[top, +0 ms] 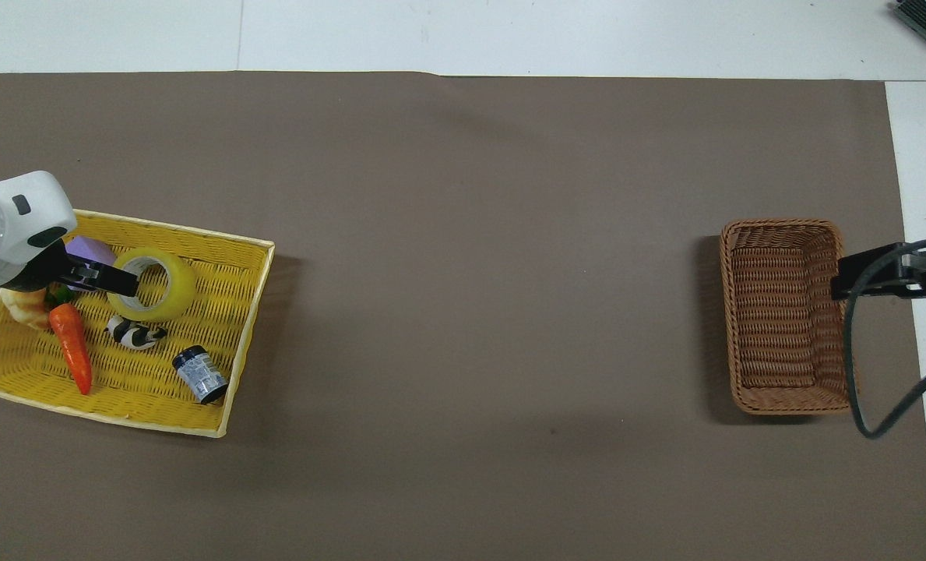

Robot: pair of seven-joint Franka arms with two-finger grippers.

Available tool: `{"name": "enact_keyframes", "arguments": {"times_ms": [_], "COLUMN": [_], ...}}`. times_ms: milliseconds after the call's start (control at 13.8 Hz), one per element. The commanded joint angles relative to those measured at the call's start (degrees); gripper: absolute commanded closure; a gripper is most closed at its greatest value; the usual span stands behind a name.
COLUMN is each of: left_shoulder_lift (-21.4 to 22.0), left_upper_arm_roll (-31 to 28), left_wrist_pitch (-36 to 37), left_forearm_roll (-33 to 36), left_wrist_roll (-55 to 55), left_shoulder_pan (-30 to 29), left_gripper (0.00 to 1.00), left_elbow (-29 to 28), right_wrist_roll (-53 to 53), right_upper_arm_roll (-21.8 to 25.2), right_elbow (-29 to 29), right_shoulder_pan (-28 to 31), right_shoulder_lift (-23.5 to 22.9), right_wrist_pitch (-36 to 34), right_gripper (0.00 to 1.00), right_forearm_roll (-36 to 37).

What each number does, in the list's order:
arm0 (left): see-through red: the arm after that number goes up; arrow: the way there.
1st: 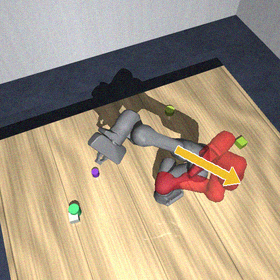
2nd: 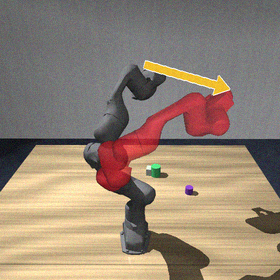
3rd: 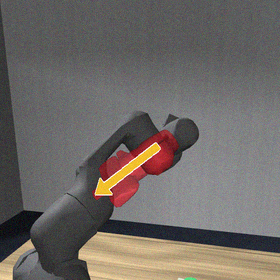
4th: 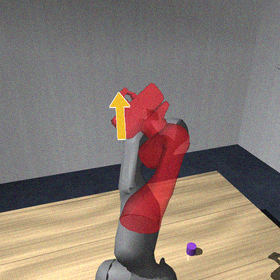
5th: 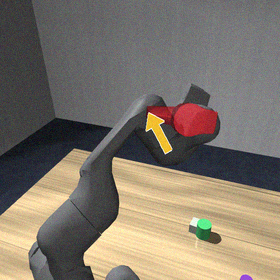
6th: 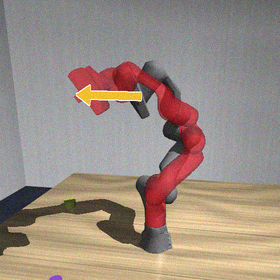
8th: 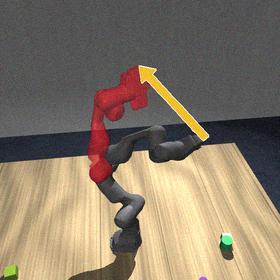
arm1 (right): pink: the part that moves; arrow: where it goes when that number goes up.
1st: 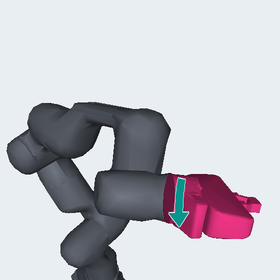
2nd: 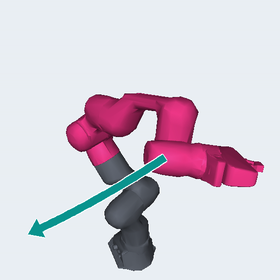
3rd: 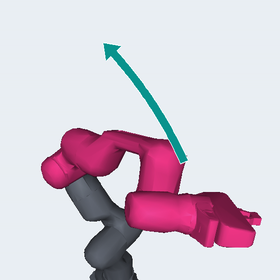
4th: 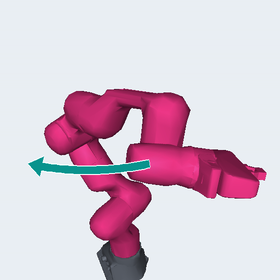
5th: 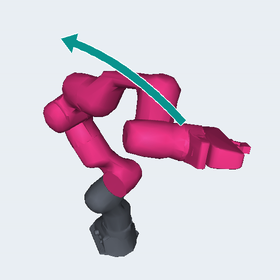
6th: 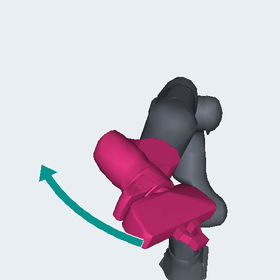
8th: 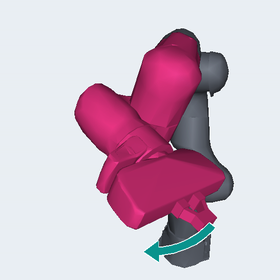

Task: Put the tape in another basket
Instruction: 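Reach the left gripper into the tray and grasp the yellow tape roll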

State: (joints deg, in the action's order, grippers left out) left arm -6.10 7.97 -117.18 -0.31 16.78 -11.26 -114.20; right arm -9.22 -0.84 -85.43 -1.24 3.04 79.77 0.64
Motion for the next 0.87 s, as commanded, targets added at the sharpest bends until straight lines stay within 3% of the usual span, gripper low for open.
{"name": "enact_keyframes", "arguments": {"times_ms": [0,289,795], "left_shoulder_lift": [0.8,0.6,-1.5], "left_upper_arm_roll": [0.2,0.1,0.2], "left_wrist_pitch": [-3.1,-6.9,-14.0], "left_forearm_roll": [-0.6,-0.6,-0.6], "left_wrist_roll": [-6.5,-12.9,-13.5], "left_shoulder_pan": [-2.0,-2.1,-3.6], "left_gripper": [0.32,0.49,0.49], "left_elbow": [-2.9,-6.5,-10.3], "right_wrist_roll": [1.5,1.5,1.5], "right_upper_arm_roll": [0.0,0.0,0.0], "right_elbow": [-0.9,-0.9,-0.9], "right_shoulder_pan": [0.4,0.4,0.4], "right_shoulder_lift": [0.7,0.7,0.7], "right_wrist_pitch": [0.7,0.7,0.7], "right_gripper": [0.0,0.0,0.0], "right_forearm_roll": [-1.1,-1.1,-1.1]}}
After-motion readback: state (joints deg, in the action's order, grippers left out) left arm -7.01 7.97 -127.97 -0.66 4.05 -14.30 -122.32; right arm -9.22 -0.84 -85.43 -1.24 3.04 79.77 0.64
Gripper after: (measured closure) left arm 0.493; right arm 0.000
